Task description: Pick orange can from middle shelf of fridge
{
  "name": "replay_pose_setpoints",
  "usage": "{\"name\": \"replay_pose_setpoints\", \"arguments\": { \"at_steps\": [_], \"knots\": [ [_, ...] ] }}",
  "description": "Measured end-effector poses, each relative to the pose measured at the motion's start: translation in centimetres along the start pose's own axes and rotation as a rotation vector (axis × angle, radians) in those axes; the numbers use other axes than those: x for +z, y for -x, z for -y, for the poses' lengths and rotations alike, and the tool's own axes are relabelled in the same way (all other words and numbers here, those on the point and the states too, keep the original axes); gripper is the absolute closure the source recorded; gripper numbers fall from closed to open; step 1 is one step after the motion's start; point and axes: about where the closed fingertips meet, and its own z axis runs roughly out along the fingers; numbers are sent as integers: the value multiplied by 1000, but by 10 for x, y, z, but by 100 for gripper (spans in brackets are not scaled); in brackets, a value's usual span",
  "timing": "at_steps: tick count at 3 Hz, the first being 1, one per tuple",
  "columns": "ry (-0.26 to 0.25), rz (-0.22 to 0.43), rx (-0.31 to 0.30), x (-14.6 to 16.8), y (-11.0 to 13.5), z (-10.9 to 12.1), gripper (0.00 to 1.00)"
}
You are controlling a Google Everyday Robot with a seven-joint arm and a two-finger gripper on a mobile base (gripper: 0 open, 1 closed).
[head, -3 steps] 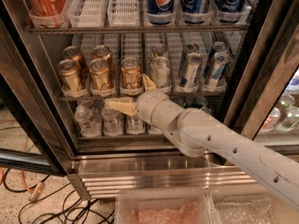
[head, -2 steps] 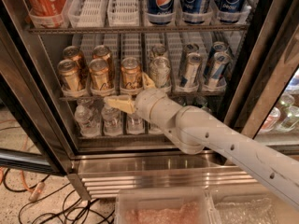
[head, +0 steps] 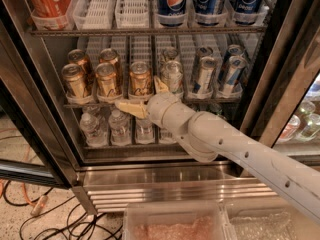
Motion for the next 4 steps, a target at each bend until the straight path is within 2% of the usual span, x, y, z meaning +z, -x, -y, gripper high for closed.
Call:
{"name": "replay_pose_setpoints", "arguments": {
  "at_steps": [3, 4],
  "knots": [
    [-40, 27, 3, 19, 3, 23, 8],
    [-41, 39, -3, 26, 8, 26, 26]
  ]
}}
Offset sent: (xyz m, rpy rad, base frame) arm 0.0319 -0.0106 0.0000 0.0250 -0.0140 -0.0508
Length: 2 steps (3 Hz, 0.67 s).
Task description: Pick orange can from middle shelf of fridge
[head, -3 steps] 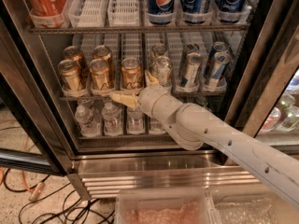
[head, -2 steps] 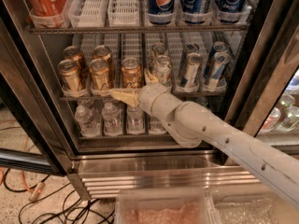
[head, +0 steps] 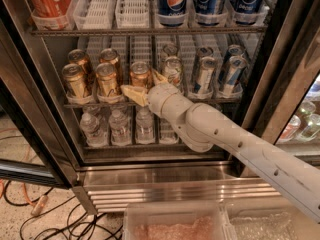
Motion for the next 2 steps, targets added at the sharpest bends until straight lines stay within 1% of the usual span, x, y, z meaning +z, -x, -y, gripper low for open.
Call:
{"name": "replay_pose_setpoints", "arguments": {
  "at_steps": [2],
  "knots": [
    [3, 6, -4, 4, 2, 0, 73]
  ]
}}
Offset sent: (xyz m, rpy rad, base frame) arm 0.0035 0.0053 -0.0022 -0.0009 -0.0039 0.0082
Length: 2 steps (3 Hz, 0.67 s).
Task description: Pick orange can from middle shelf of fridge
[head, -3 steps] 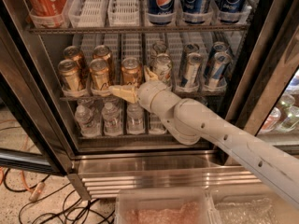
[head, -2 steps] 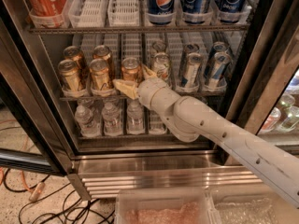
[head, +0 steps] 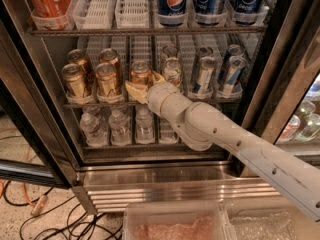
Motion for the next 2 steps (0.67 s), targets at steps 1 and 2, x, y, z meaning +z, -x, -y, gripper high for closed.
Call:
{"name": "replay_pose_setpoints", "arguments": {
  "at_steps": [1, 2],
  "knots": [
    [1, 1, 0, 0, 0, -1, 96],
    [13, 21, -5, 1, 7, -4, 100]
  ]
}}
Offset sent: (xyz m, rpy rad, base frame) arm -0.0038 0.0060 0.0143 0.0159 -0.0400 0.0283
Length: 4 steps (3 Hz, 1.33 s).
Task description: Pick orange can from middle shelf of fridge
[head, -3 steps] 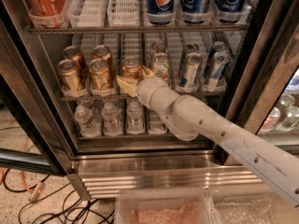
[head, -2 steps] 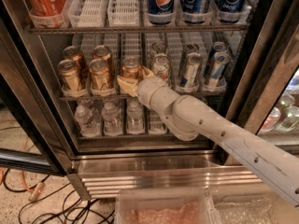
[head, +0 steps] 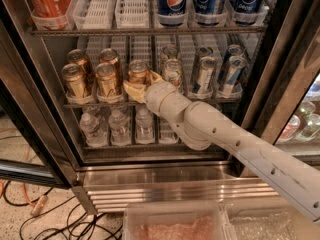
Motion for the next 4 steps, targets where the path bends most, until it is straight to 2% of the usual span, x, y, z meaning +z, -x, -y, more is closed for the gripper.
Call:
{"name": "replay_pose_setpoints", "arguments": {
  "at_steps": [3, 4],
  "knots": [
    [12, 78, -55, 0, 38, 5, 100],
    [11, 85, -70, -12, 47, 2, 100]
  ]
}}
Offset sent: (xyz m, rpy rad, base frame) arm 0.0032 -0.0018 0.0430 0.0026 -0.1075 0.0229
